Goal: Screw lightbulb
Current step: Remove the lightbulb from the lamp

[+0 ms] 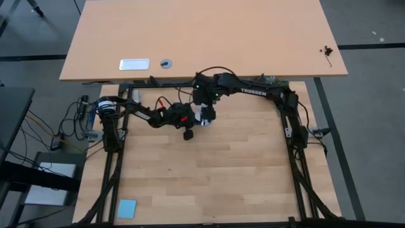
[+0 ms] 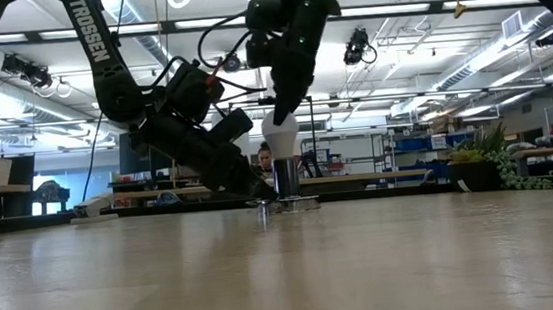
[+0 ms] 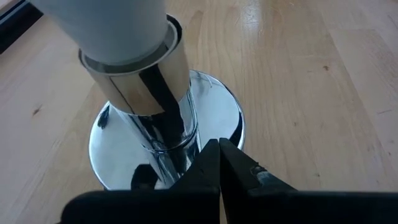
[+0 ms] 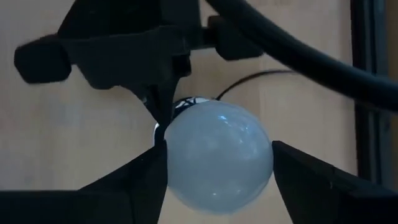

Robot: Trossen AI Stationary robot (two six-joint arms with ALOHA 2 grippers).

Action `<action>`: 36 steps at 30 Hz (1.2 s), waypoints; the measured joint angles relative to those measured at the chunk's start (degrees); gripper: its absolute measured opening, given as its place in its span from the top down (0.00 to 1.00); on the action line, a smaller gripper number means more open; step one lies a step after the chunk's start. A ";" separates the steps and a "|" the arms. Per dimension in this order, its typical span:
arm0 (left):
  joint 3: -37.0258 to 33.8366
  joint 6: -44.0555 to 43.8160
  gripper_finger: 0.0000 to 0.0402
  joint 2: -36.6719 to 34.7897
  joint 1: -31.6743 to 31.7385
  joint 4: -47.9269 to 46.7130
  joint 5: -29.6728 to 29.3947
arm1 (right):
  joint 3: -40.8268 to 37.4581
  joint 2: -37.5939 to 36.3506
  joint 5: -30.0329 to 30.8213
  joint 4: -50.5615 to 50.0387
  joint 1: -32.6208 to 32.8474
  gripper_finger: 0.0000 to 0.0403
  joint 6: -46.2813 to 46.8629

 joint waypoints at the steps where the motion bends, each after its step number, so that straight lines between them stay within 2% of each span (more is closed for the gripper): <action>1: 0.00 0.07 1.00 0.00 0.00 0.01 0.00 | 0.72 0.07 0.42 -1.10 0.40 0.32 2.33; 7: 0.00 0.05 1.00 0.02 -0.04 0.10 0.28 | 4.23 0.10 2.53 -3.72 2.34 0.24 20.90; 13: 0.00 -0.15 1.00 0.00 -0.04 -0.08 0.26 | 4.26 -0.02 5.13 -4.53 3.27 0.19 37.99; 16: 0.00 -0.15 1.00 0.00 -0.04 -0.08 0.24 | 4.30 -0.04 9.31 -4.99 4.23 0.19 44.64; 23: 0.00 -0.16 1.00 0.00 -0.04 -0.08 0.21 | 0.91 -0.10 11.62 -5.70 4.82 0.24 54.45; 27: 0.00 -0.17 1.00 0.00 -0.04 -0.06 0.16 | -0.93 -0.50 12.09 -3.83 4.43 0.27 54.83; 31: 0.01 -0.17 1.00 0.00 -0.04 -0.08 0.07 | -0.79 -0.41 11.60 -2.45 4.04 0.29 49.41; 33: 0.00 -0.18 1.00 0.00 -0.04 -0.07 0.05 | -0.17 -0.27 10.19 -2.48 3.54 0.29 42.66; 36: 0.00 -0.19 1.00 0.00 -0.04 -0.08 0.07 | 0.02 -0.22 6.68 -2.18 2.60 0.30 25.35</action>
